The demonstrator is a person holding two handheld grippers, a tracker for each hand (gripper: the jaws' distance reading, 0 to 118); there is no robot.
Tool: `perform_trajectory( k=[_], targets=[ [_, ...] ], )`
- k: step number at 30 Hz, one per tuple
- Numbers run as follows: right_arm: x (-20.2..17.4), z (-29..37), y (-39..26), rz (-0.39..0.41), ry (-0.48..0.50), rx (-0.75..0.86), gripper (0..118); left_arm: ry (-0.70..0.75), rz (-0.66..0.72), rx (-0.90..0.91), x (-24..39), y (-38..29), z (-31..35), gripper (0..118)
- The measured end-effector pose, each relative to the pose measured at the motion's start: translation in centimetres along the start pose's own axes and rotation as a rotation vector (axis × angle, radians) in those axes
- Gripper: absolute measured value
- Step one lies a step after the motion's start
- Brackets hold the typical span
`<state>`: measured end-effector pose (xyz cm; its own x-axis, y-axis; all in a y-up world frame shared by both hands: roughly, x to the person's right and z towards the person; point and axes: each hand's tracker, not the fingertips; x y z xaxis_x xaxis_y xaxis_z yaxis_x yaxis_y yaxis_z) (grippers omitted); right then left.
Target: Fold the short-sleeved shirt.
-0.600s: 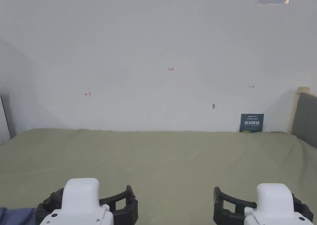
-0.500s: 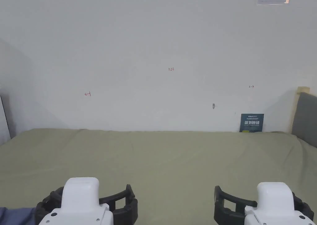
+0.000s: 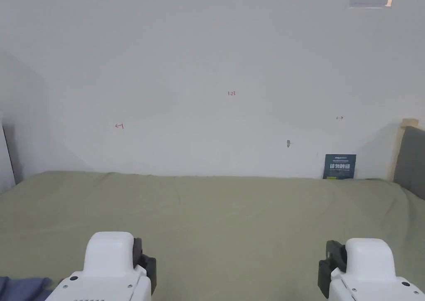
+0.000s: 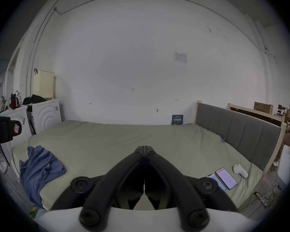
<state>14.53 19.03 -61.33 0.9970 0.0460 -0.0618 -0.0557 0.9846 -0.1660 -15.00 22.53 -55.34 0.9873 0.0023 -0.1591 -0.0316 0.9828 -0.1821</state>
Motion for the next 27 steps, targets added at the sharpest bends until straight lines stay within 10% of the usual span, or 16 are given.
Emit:
perform_trajectory(
  k=[18, 27],
  targets=[
    [-0.7, -0.9, -0.4, 0.023, -0.031, -0.031, 1, -0.026, 0.022, -0.037, -1.6, 0.1, -2.3, 1],
    [-8.4, -3.7, 0.0, 0.037, 0.192, -0.05, 1, 0.206, 0.062, -0.06, -9.1, -0.8, -0.6, 1]
  ],
)
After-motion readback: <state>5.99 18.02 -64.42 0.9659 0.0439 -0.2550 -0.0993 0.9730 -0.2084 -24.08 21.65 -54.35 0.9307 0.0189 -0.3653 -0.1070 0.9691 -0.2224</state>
